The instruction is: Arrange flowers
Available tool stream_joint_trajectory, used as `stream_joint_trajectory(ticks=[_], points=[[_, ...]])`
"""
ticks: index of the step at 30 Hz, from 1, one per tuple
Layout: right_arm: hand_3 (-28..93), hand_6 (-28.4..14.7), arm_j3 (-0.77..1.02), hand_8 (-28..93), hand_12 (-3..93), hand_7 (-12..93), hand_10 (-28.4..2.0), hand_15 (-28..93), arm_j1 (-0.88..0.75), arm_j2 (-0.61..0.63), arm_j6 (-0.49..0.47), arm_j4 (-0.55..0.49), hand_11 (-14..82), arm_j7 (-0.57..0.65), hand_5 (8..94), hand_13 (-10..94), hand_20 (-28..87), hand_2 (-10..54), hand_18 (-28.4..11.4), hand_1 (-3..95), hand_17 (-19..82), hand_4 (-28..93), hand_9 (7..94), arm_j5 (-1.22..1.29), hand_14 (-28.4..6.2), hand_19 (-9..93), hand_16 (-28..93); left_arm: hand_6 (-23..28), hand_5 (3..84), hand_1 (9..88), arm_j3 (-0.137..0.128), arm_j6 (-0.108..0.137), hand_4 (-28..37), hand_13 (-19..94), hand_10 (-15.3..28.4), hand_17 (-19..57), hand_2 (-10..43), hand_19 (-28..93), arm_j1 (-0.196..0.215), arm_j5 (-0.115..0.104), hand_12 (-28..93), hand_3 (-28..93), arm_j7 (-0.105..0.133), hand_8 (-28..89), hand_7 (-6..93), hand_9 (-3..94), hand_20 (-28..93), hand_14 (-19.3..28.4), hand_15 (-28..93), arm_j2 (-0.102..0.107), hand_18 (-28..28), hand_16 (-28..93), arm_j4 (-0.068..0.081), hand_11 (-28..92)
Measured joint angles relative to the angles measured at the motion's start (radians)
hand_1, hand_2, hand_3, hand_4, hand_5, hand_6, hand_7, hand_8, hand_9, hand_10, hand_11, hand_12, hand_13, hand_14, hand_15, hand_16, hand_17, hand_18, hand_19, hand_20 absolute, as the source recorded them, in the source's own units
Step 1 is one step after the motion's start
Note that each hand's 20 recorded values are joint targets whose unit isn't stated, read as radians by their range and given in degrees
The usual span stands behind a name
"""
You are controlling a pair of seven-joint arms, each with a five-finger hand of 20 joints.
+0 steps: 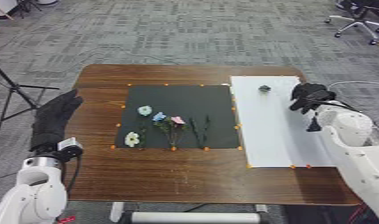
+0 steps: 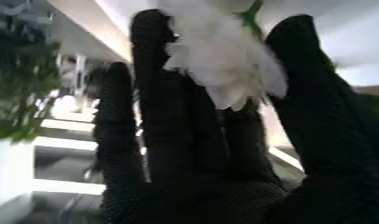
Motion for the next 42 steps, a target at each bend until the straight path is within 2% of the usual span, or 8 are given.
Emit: stream_joint_trajectory(ticks=[2,5,11,16,21,27,36,42], points=[[58,4.4,-0.038,1,30.5,32,-8.0,41,-0.002,0.009,0.081,0.016,7.5,0.0,72.9,79,55,-9.5,-17.8,57.5,31,-22,82.1,0.004,-5.1,56,36,3.7,48.3,24.8,0.0,0.0,-24.2,35,13.5,4.3,1.2,6,0.0,0.0,12,70,0.0,-7,14.1,48.9,15,15.7,10,0.0,11.0,2,0.0,19],[58,4.1,-0.083,2,32.1,31,-8.1,45,-0.001,0.023,0.154,0.023,6.7,0.004,75.1,79,54,-9.5,-17.3,58.7,32,-22,84.3,0.016,-5.1,55,35,3.7,48.3,24.8,0.0,-0.001,-24.2,35,13.5,4.4,1.2,6,0.0,0.0,12,70,-0.001,-8,14.2,49.0,15,15.7,10,0.001,11.0,2,0.0,19],[58,3.9,-0.201,2,32.8,30,-8.6,46,0.03,0.081,0.194,-0.012,6.0,0.05,76.9,79,53,-9.5,-17.1,59.2,33,-22,85.9,0.141,-4.9,52,34,3.7,48.3,24.8,-0.004,-0.001,-24.1,35,13.6,4.4,1.2,6,0.002,0.0,12,70,0.0,-8,14.2,49.0,15,15.7,10,0.002,11.0,2,0.0,19],[58,3.8,-0.302,2,33.1,29,-8.6,46,0.083,0.147,0.265,-0.118,5.6,0.105,77.3,79,54,-9.5,-17.1,59.0,32,-21,86.1,0.245,-4.9,52,35,3.6,48.3,24.8,-0.014,0.0,-24.2,35,13.7,4.4,1.1,6,0.007,0.0,12,70,0.001,-8,14.3,49.0,15,15.6,10,0.006,11.0,2,-0.003,19],[58,4.0,-0.304,3,33.1,29,-8.4,44,0.162,0.152,0.249,-0.254,5.3,0.081,77.3,79,54,-9.5,-17.1,58.6,32,-21,86.0,0.287,-4.6,52,37,3.7,48.3,24.8,-0.024,0.001,-24.2,35,13.7,4.4,1.2,6,0.012,0.0,12,70,0.002,-8,14.3,49.0,15,15.6,10,0.004,11.0,2,-0.005,19],[58,4.3,-0.352,3,32.8,28,-8.3,44,0.262,0.057,0.232,-0.355,5.5,0.029,77.2,79,54,-9.5,-17.3,58.0,32,-21,85.5,0.29,-4.8,52,36,3.7,48.4,24.8,-0.018,0.0,-24.2,35,13.6,4.4,1.2,6,0.016,0.0,12,70,0.003,-8,14.4,49.0,15,15.5,10,0.0,11.0,2,-0.005,19],[58,4.5,-0.576,2,32.6,29,-8.0,45,0.315,-0.09,0.193,-0.344,5.5,-0.051,76.9,79,55,-9.5,-17.4,58.0,31,-21,85.3,0.273,-4.8,53,36,3.7,48.4,24.8,0.004,-0.007,-24.2,35,13.7,4.4,1.2,6,0.001,0.0,12,70,0.01,-8,14.4,49.0,15,15.6,10,-0.007,11.0,2,0.002,19],[58,4.6,-0.598,2,32.6,29,-8.0,47,0.294,-0.129,0.162,-0.312,5.5,-0.08,76.7,79,55,-9.5,-17.6,57.9,31,-21,85.3,0.256,-4.9,53,36,3.7,48.4,24.7,0.011,-0.009,-24.2,35,13.5,4.4,1.2,6,-0.007,0.0,12,70,0.013,-8,14.4,49.0,15,15.6,10,-0.011,11.0,2,0.007,19]])
